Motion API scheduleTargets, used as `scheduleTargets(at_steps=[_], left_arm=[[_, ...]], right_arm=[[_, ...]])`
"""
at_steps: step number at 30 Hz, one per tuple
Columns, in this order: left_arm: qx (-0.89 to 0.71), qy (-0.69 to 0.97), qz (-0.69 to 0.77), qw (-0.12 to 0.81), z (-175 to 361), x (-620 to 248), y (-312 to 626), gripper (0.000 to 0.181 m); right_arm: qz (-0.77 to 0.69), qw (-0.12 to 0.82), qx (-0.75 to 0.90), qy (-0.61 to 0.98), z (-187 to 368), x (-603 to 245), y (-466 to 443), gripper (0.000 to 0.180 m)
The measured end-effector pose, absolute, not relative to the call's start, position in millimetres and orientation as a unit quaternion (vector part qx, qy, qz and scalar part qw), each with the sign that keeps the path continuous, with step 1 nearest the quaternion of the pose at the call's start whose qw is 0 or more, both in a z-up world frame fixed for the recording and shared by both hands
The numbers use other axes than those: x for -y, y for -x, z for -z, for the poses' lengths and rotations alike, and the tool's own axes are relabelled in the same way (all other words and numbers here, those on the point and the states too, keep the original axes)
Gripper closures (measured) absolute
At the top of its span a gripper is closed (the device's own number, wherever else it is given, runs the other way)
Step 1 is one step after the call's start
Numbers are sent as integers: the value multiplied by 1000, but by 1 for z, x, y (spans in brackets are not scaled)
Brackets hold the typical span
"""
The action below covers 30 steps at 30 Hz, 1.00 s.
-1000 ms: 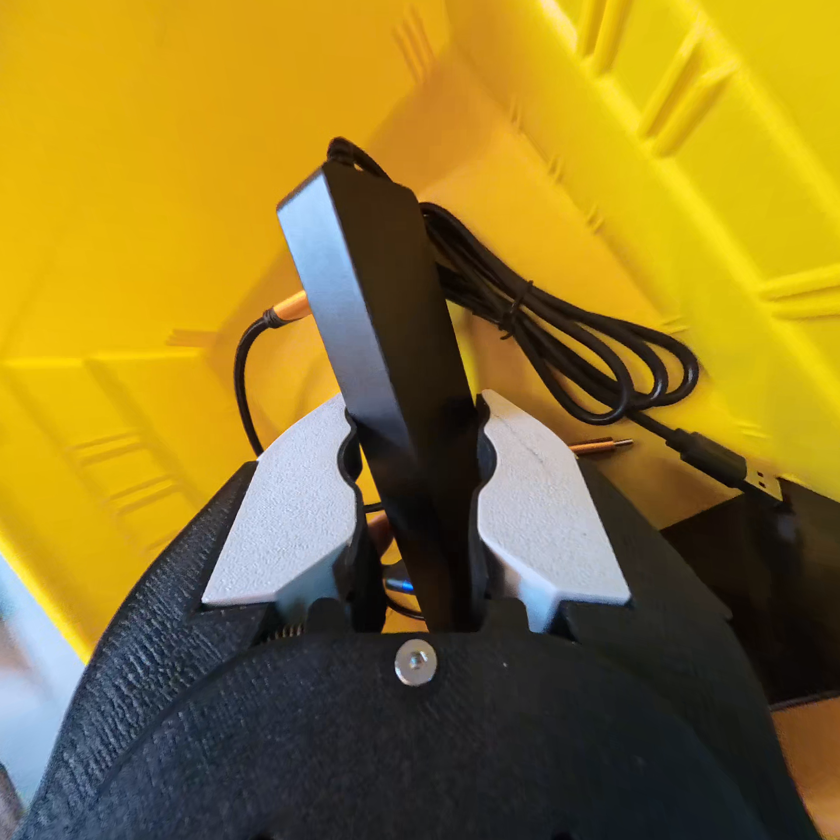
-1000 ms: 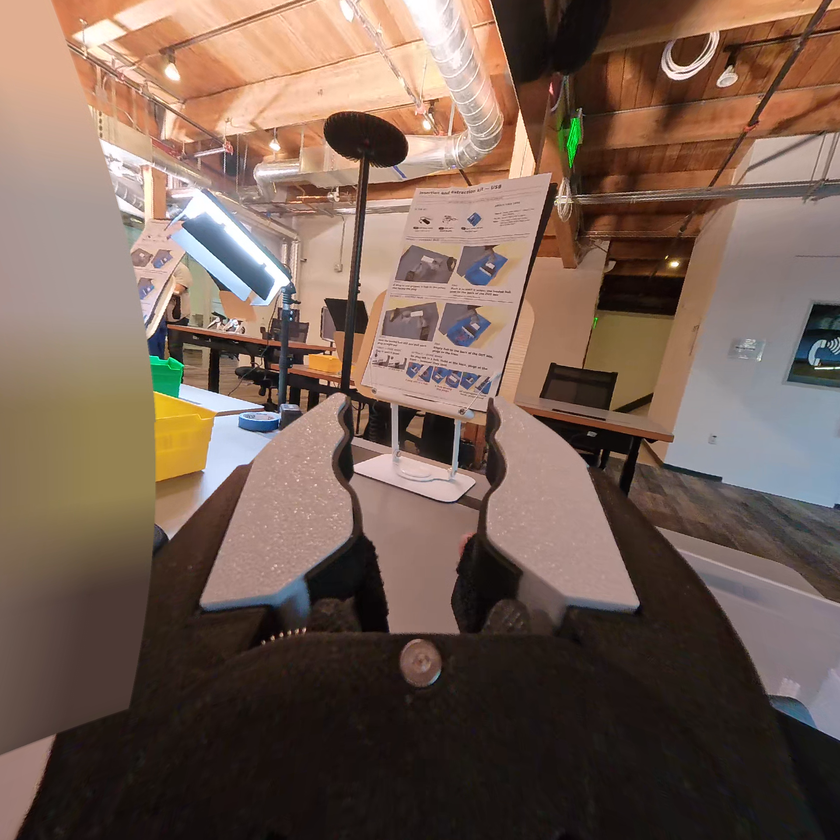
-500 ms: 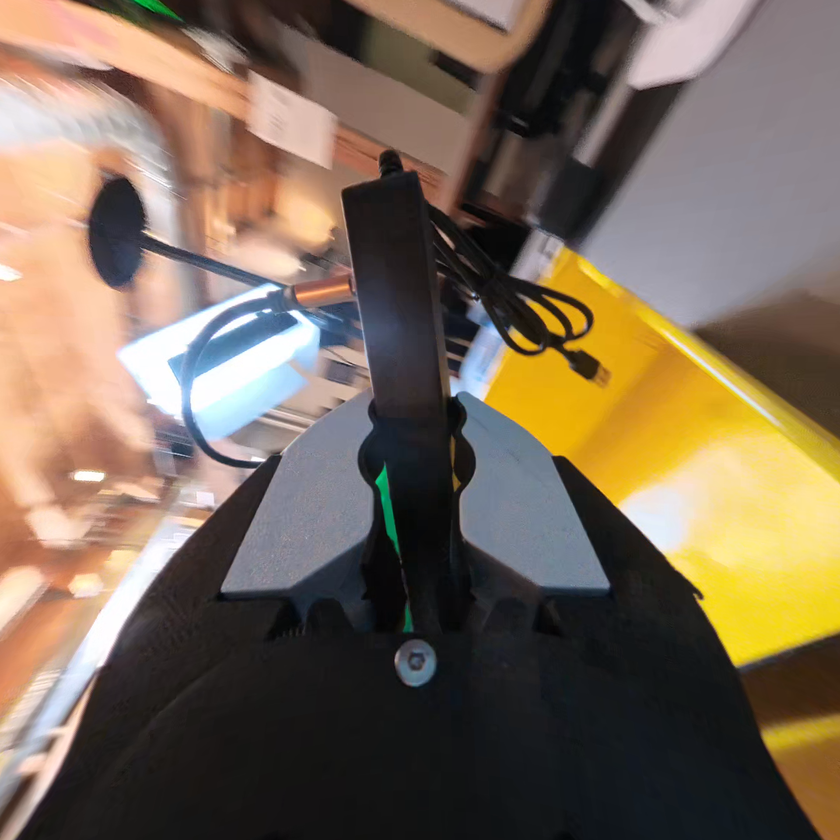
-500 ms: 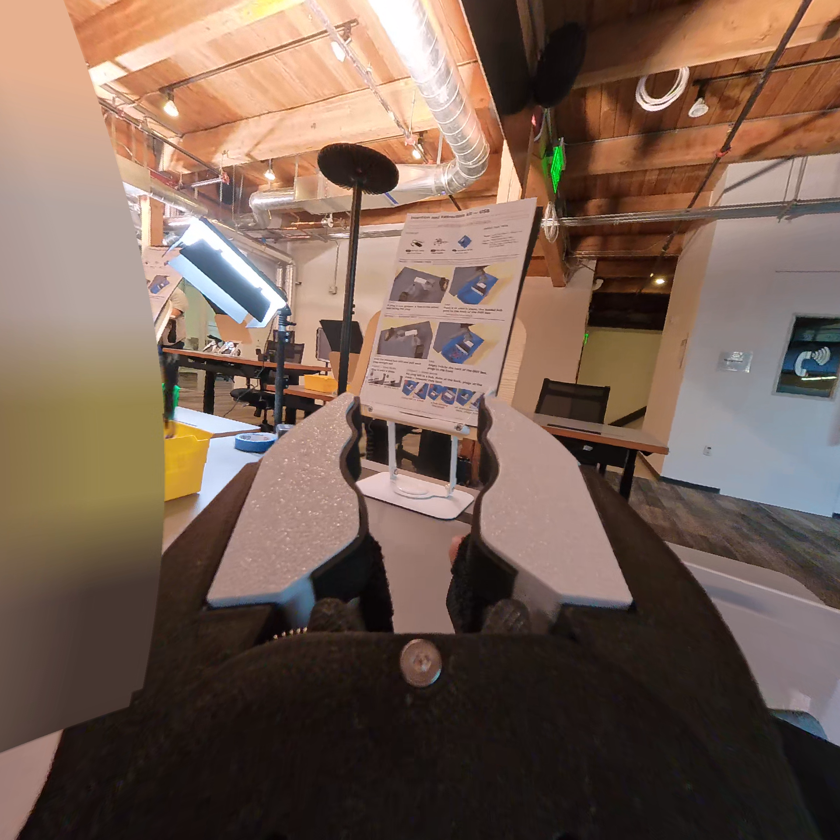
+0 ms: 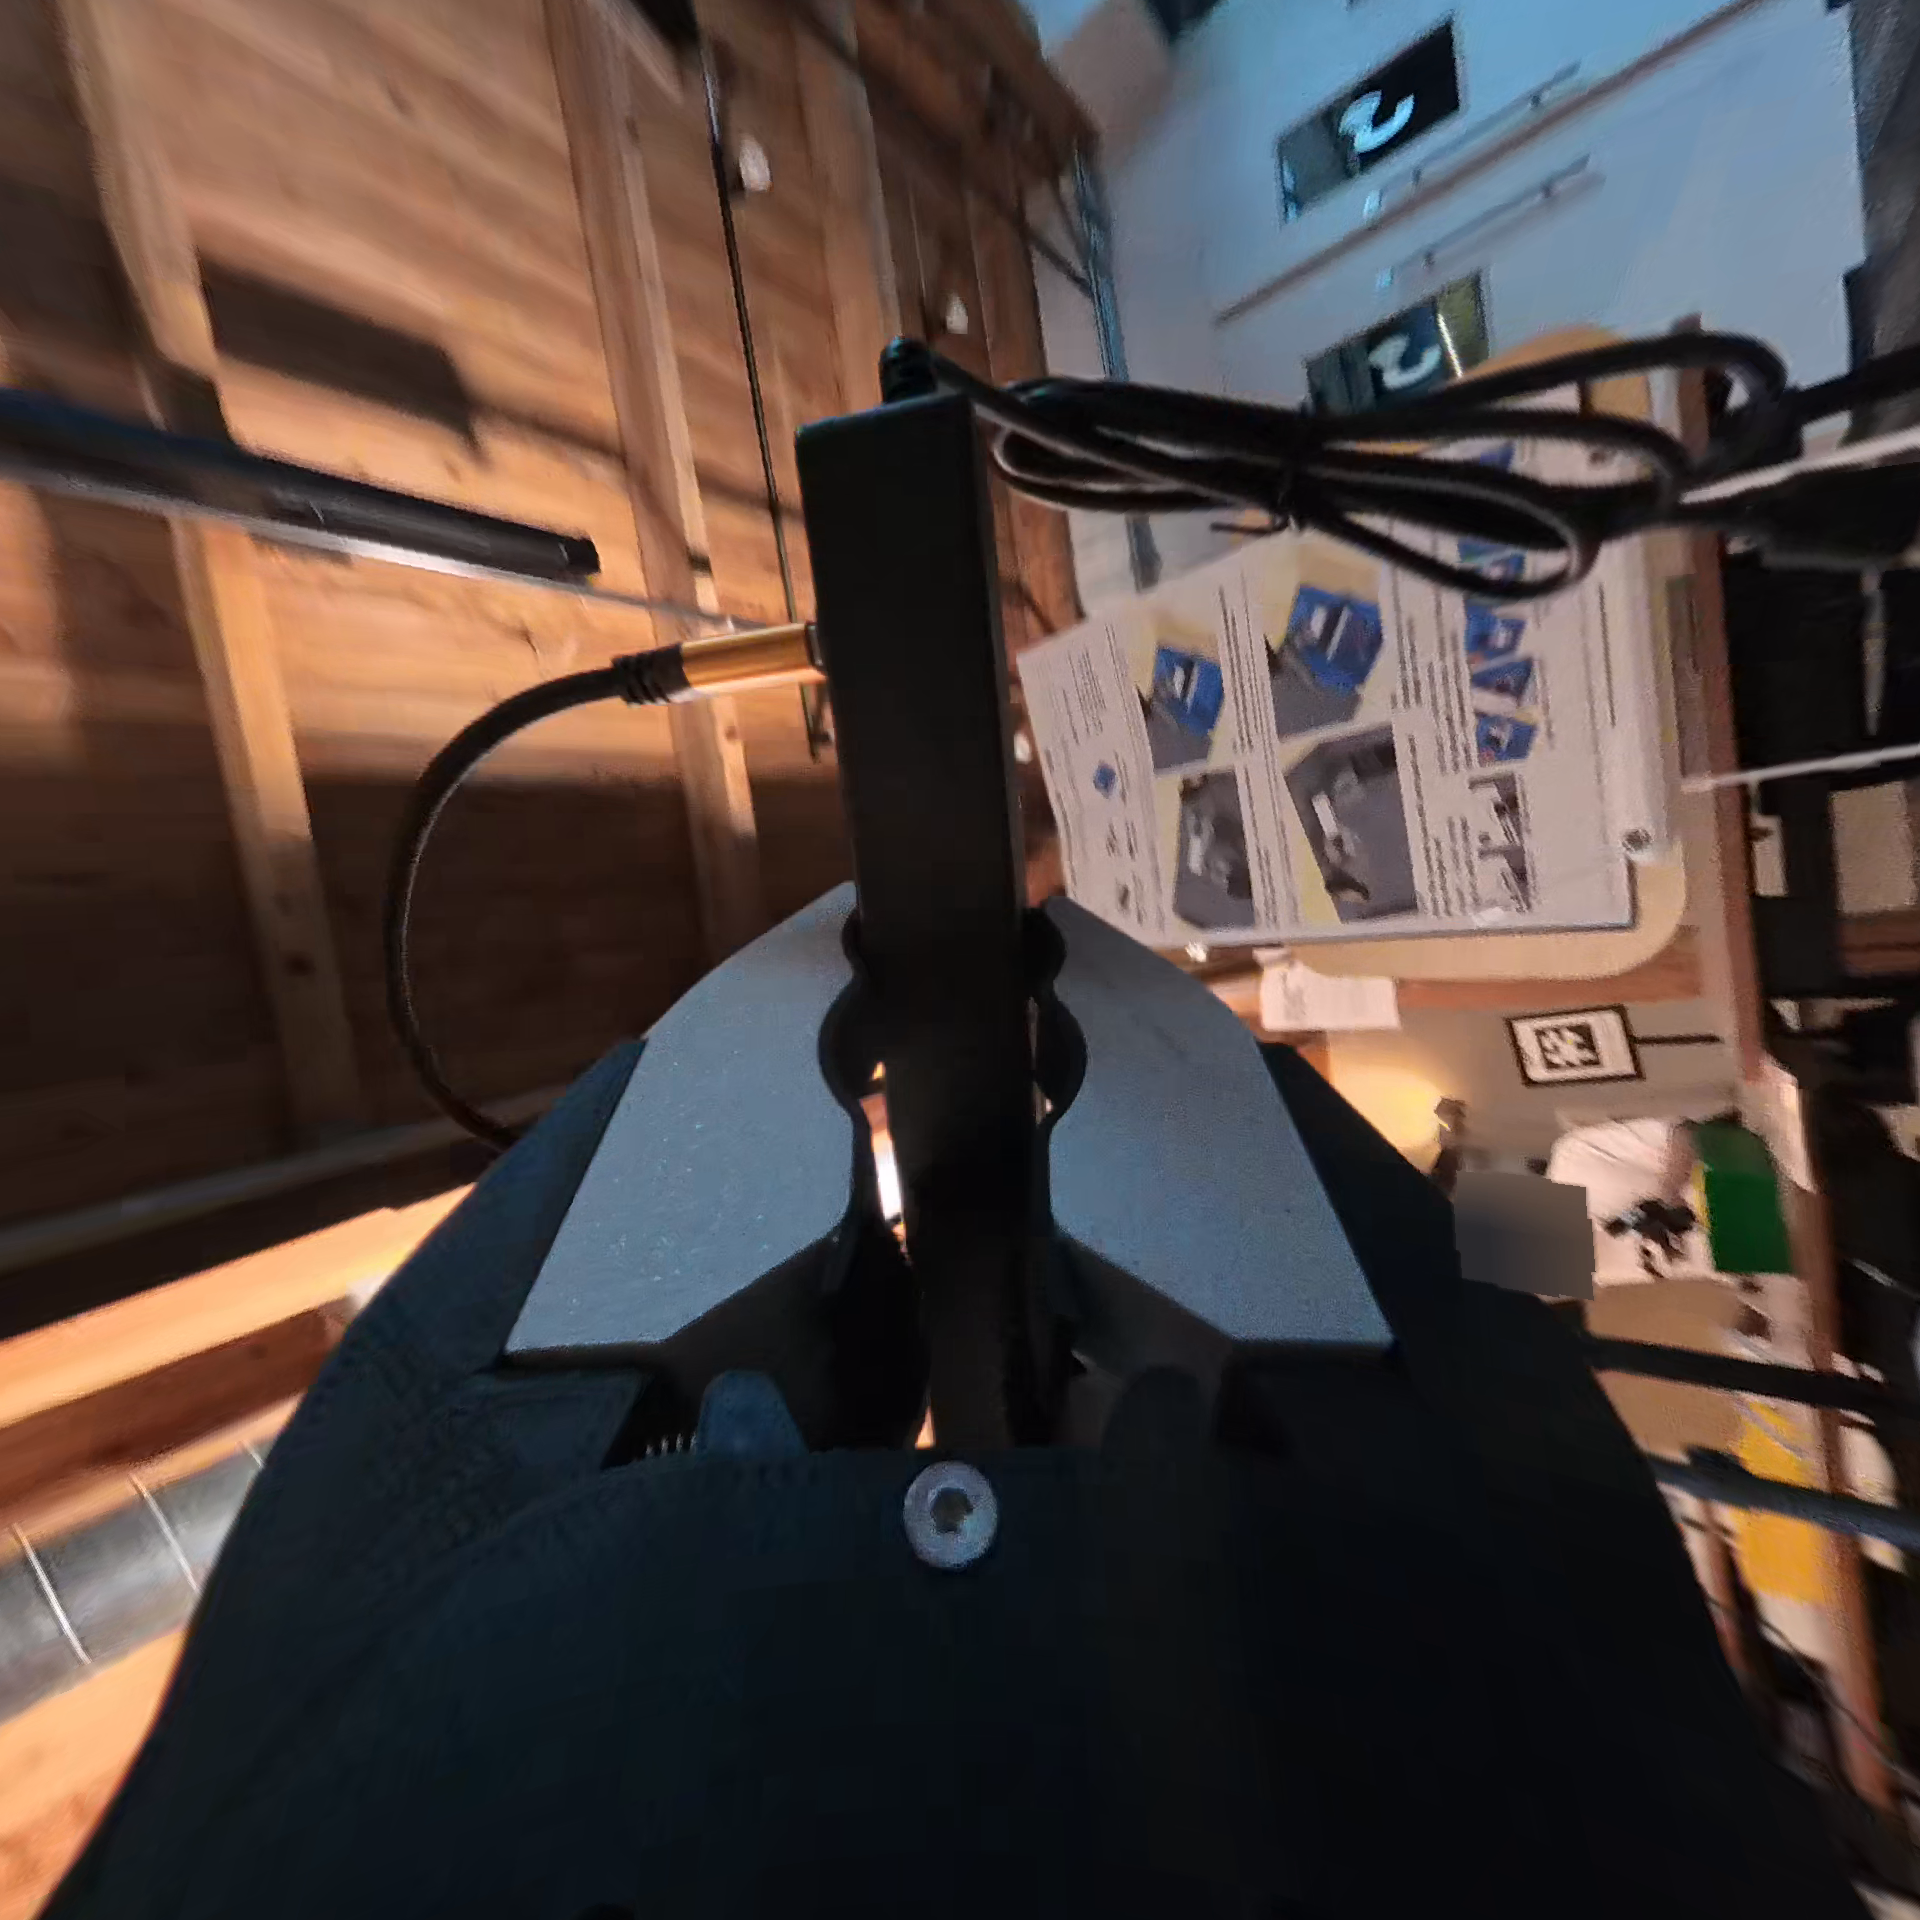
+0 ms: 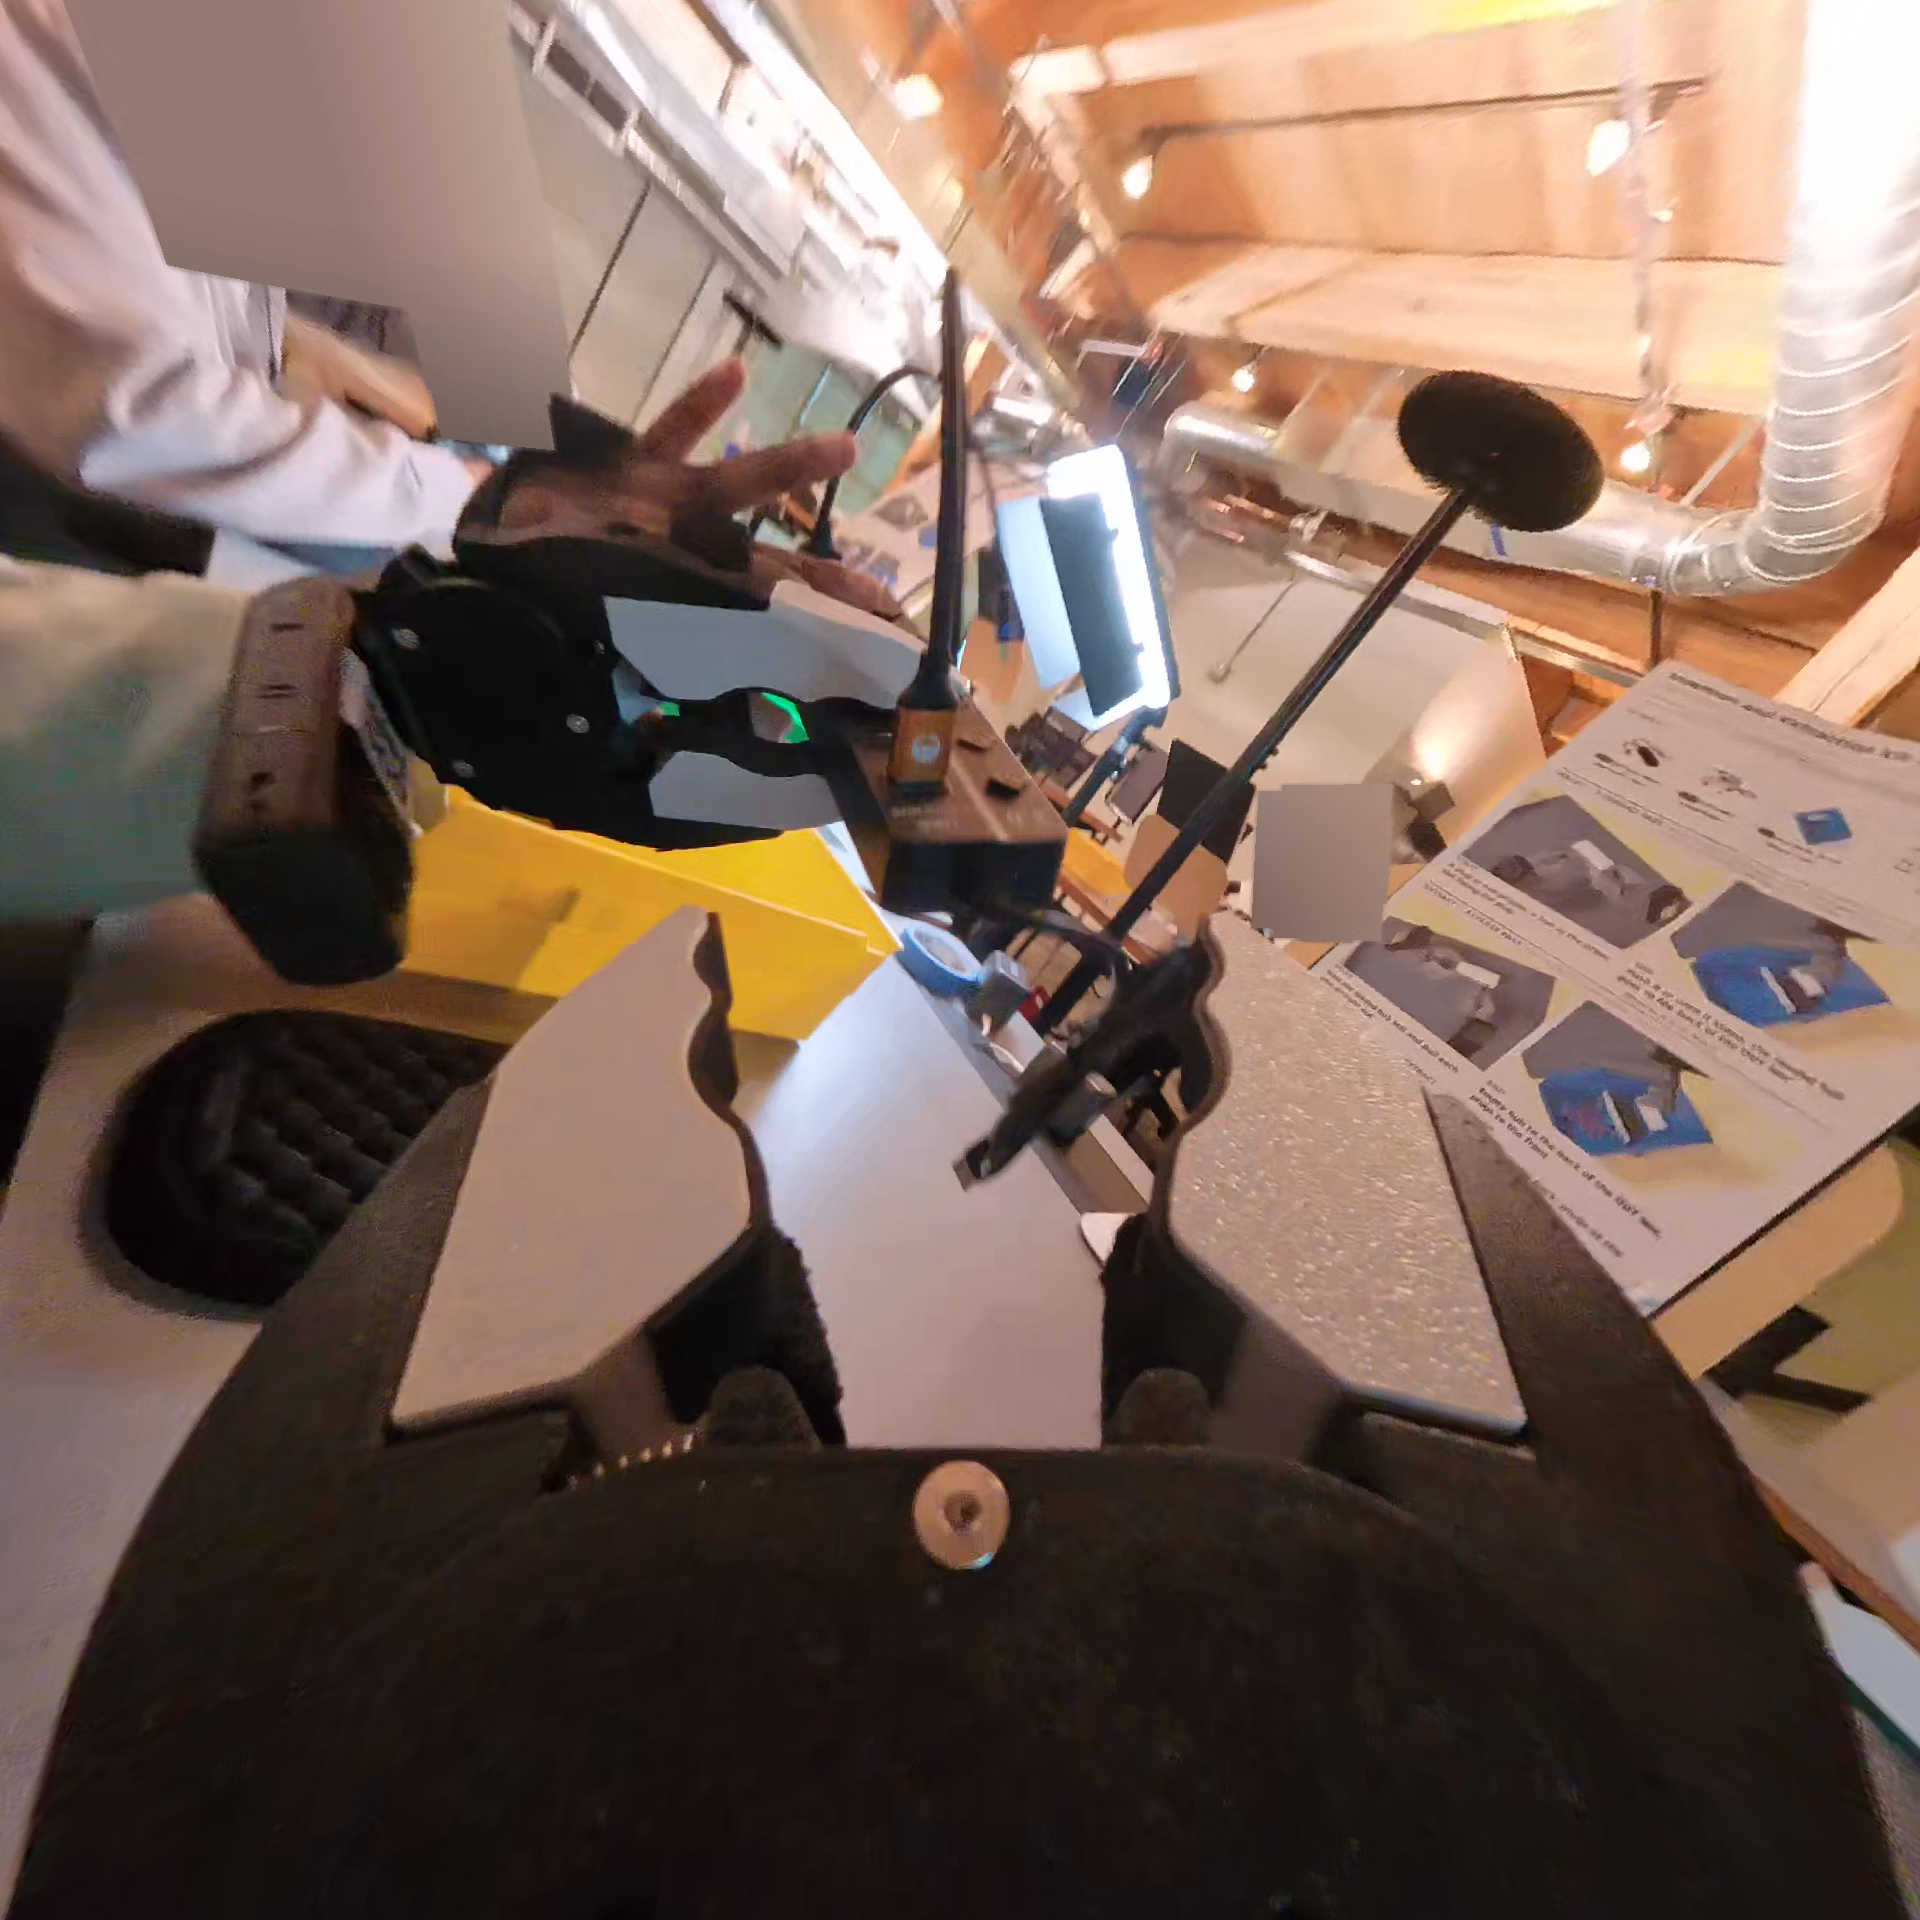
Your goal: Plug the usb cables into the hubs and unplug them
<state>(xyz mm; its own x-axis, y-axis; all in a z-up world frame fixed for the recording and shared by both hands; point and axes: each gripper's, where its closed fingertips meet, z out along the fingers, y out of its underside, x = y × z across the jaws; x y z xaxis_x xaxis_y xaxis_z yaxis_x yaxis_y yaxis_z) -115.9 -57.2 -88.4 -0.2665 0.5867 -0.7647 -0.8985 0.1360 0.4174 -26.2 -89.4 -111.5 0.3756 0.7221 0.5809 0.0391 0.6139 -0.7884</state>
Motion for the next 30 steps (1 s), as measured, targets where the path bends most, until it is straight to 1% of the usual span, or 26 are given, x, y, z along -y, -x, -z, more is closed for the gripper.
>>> scheduleTargets(at_steps=[2, 4, 6, 8, 10, 12, 13, 15, 17, 20, 23, 25, 26, 27, 28, 30], left_arm=[[-497, 133, -634, 578, 92, 61, 101, 154], [-513, 111, -630, 572, 96, 63, 90, 154], [-531, 95, -629, 559, 102, 64, 82, 154], [-548, 69, -627, 549, 108, 67, 74, 154], [-561, 44, -622, 544, 112, 71, 65, 154], [-571, 43, -632, 522, 115, 69, 65, 155], [-573, 45, -629, 523, 115, 69, 66, 155], [-567, 57, -610, 551, 110, 71, 66, 153], [-538, 80, -570, 616, 98, 81, 65, 137], [-456, 114, -500, 727, 78, 104, 69, 122], [-398, 169, -343, 834, 73, 122, 77, 107], [-330, 265, -158, 892, 74, 117, 88, 107], [-305, 306, -41, 901, 79, 114, 88, 107], [-290, 336, 88, 892, 84, 112, 83, 106], [-260, 351, 217, 873, 86, 111, 81, 101], [-186, 367, 447, 794, 88, 103, 79, 99]], right_arm=[[-222, 728, 527, 379, 110, 88, 40, 100], [-218, 707, 548, 391, 113, 86, 53, 99], [-184, 687, 576, 402, 121, 80, 63, 100], [-150, 654, 610, 421, 137, 75, 72, 105], [-139, 622, 633, 439, 154, 70, 79, 116], [-134, 624, 620, 456, 161, 65, 82, 116], [-136, 641, 607, 449, 160, 64, 83, 116], [-170, 683, 572, 421, 152, 68, 83, 116], [-198, 722, 539, 386, 142, 72, 78, 116], [-235, 759, 485, 364, 127, 73, 65, 116], [-272, 774, 445, 359, 118, 67, 48, 117], [-295, 769, 437, 361, 118, 66, 42, 117], [-307, 762, 440, 363, 121, 67, 42, 117], [-323, 754, 444, 362, 123, 70, 42, 117], [-343, 744, 447, 359, 126, 73, 42, 117], [-380, 726, 449, 356, 131, 79, 44, 117]])
